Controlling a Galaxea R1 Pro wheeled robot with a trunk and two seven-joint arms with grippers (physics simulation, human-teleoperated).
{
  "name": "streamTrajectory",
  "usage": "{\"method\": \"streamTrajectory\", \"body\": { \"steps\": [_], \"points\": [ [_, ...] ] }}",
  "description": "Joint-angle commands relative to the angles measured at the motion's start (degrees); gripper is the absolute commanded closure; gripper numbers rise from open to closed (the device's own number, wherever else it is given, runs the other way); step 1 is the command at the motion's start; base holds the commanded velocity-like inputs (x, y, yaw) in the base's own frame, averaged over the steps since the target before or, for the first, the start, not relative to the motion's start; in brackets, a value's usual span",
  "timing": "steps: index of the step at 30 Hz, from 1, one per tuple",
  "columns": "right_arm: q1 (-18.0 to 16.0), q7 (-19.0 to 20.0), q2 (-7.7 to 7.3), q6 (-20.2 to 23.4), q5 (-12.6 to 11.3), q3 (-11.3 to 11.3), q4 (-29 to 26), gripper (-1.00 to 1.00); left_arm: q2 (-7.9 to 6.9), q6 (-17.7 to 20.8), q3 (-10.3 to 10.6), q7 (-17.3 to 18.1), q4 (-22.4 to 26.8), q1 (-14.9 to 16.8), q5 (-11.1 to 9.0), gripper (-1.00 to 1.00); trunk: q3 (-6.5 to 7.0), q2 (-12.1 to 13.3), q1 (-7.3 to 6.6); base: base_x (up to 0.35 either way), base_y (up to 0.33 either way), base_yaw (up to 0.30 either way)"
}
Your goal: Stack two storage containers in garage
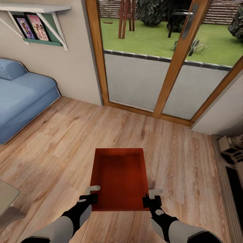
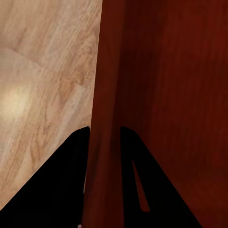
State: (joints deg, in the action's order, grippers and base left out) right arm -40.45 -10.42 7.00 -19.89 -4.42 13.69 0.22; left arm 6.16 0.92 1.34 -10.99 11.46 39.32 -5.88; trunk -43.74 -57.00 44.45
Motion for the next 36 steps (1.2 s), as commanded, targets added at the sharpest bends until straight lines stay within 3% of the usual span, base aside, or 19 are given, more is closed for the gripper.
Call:
{"method": "streamTrajectory", "body": {
  "steps": [1, 36],
  "points": [
    [-0.07, -0.14, 0.03, -0.85, 0.11, -2.01, -0.14, 1.0, -0.48, 0.13, -0.29, -1.05, -0.12, -0.03, -0.45, 1.0, 0.25, 0.39, -0.22, 0.0, 0.0, 0.0],
    [-0.07, -0.21, 0.03, -0.85, 0.05, -2.08, -0.14, 1.0, -0.54, 0.08, -0.31, -1.05, -0.03, -0.03, -0.44, 1.0, 9.32, 13.63, -7.47, 0.0, 0.0, 0.0]
  ]
}}
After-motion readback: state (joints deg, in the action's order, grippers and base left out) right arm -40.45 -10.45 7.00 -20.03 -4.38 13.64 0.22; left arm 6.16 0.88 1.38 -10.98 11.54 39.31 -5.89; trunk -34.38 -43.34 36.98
